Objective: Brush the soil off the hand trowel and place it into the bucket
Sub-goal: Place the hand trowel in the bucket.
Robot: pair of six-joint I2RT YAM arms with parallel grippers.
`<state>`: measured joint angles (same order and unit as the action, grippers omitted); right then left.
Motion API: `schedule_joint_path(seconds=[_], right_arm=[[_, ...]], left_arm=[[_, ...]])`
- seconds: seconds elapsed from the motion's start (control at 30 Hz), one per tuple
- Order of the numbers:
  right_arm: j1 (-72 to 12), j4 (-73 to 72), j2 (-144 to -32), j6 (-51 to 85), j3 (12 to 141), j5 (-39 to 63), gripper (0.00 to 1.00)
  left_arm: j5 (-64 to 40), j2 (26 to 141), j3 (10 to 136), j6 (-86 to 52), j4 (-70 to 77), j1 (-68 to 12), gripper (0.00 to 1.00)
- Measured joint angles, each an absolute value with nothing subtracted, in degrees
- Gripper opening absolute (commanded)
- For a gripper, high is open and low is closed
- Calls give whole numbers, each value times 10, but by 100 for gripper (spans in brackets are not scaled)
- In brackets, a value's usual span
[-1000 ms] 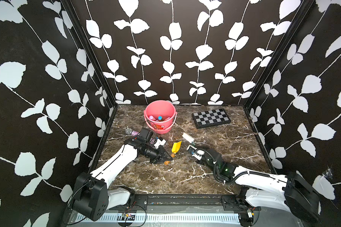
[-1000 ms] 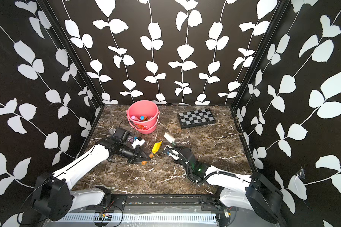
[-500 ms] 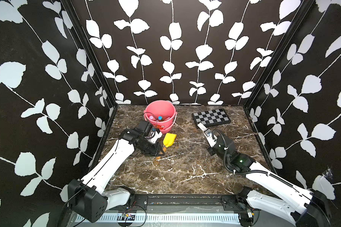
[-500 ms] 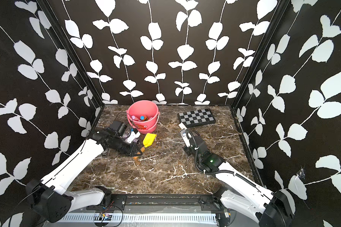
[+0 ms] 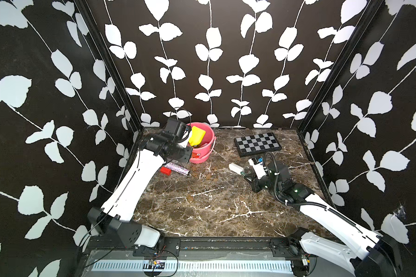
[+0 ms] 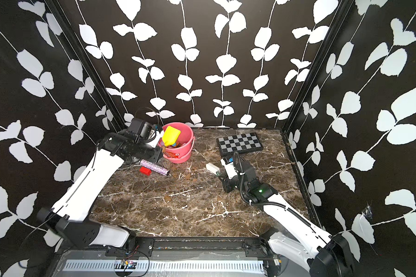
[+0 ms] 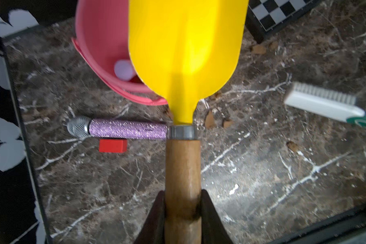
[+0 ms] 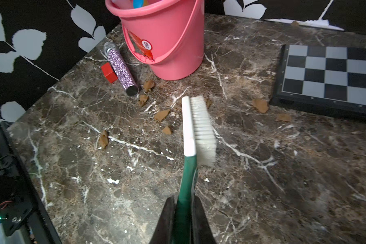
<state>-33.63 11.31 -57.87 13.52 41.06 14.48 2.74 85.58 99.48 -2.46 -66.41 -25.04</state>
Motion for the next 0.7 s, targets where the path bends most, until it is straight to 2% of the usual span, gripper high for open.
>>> schedule_joint_path(seconds=[0.2, 0.4, 0.7], right_arm=[[-336, 88, -577, 152, 392, 157, 0], [-336, 88, -577, 150, 384, 153, 0], [-336, 84, -574, 148, 371, 141, 0]], left_arm=[[51, 997, 1114, -3, -669, -224, 1], [54, 1119, 1217, 10, -689, -214, 8], [84, 1205, 1296, 11, -723, -214, 17]])
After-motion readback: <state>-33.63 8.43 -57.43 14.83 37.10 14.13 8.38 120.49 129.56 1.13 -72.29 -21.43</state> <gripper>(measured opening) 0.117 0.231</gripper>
